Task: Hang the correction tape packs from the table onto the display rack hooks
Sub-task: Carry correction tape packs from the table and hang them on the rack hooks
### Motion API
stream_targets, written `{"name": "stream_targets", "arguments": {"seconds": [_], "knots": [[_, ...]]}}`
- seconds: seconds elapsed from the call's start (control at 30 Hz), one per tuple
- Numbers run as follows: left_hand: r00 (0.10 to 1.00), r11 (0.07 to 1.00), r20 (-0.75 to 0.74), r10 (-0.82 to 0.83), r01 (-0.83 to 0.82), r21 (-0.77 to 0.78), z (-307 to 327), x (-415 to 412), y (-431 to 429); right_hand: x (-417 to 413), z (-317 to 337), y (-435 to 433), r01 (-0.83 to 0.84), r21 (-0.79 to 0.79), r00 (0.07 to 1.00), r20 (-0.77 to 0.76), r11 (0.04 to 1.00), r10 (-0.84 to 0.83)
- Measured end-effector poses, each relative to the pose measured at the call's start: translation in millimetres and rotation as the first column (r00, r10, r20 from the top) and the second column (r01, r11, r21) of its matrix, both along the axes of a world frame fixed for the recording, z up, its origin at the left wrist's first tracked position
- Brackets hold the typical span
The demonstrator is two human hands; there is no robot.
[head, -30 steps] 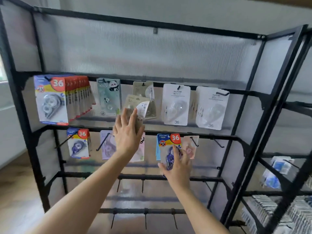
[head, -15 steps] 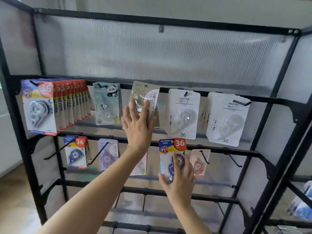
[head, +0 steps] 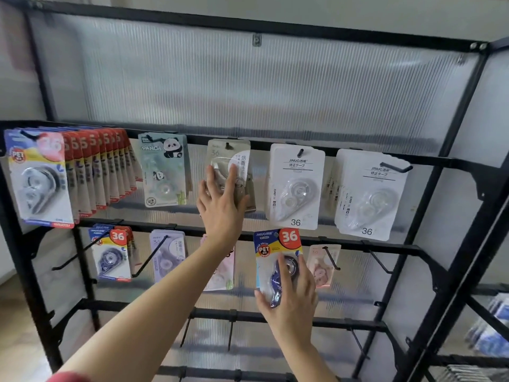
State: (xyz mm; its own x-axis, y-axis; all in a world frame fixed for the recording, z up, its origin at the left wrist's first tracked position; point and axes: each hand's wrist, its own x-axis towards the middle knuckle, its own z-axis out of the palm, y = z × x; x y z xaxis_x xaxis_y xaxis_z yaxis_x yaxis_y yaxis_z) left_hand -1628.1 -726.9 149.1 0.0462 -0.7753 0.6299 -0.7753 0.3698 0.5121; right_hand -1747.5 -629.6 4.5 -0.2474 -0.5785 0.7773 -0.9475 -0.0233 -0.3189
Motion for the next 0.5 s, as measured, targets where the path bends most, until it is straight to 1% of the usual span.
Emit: {"name": "stream_targets", "arguments": {"seconds": [0.1,0.27,0.4,0.5], "knots": [[1.0,1.0,-0.003,-0.012,0.012,0.019,1,-6,-7,-1,0,0,0.001,-0.006,0.999,-0.036,1.0,-0.001],[1.0,1.0,-0.021,-0.023,0.023,0.002,-3,-14,-11,-4,-5,-3,-0.003,-0.005,0.998,-0.061,1.0,0.003],[0.998,0.998,-0.032,-0.044,0.043,-0.043,-12,-10,-7,-4,-5,-3,-0.007,-0.024,0.999,-0.039,1.0,0.006],[0.999,0.996,-0.001,-0.045,0.045,-0.073,-25,-1,0,-2,-3,-2,-0.012,-0.025,1.0,-0.009,1.0,0.012]]}}
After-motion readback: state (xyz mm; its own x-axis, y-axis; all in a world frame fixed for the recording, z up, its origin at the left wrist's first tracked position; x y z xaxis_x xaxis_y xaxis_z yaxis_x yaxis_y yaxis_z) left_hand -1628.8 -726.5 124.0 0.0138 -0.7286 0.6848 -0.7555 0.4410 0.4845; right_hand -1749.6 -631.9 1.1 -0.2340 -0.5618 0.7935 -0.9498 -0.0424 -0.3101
